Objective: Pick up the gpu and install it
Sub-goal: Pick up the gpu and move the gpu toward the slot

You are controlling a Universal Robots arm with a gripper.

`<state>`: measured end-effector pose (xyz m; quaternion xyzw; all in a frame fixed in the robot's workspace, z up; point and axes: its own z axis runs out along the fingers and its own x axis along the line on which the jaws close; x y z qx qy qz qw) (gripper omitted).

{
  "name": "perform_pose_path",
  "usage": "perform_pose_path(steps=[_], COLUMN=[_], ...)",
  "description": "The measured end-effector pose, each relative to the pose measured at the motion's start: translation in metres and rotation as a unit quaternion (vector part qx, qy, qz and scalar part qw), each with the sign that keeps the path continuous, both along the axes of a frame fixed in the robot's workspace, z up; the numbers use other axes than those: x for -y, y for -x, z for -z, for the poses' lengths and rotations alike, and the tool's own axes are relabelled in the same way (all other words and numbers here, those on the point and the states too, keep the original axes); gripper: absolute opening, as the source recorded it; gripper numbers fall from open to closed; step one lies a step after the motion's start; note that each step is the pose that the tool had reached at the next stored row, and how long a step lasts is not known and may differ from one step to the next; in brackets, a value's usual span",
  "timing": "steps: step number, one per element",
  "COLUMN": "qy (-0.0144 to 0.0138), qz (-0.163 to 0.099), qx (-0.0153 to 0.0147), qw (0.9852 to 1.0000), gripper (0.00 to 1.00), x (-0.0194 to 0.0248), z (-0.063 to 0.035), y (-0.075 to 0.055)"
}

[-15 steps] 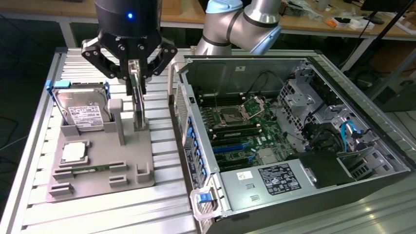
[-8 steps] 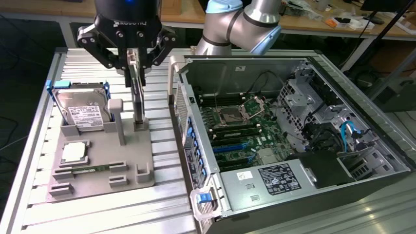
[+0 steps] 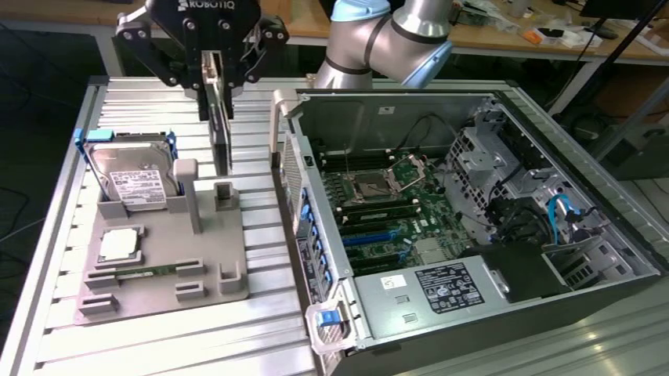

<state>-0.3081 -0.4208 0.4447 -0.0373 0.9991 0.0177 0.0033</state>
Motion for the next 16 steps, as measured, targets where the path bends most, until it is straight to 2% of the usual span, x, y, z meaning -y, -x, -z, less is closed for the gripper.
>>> perform_pose_path(steps=[4,10,16], qy=[0.0000,0.0000,0.0000], qz=[-0.001,0.000,0.030], qx=[0.0000,0.0000,0.0000], qw=[1.0000,1.0000,0.9996], gripper=[0.27,0.27,0.27], x=[-0.0001,0.0000,0.0000], z=[-0.0037,-0.0038,-0.0037], y=[-0.003,-0.018,-0.021])
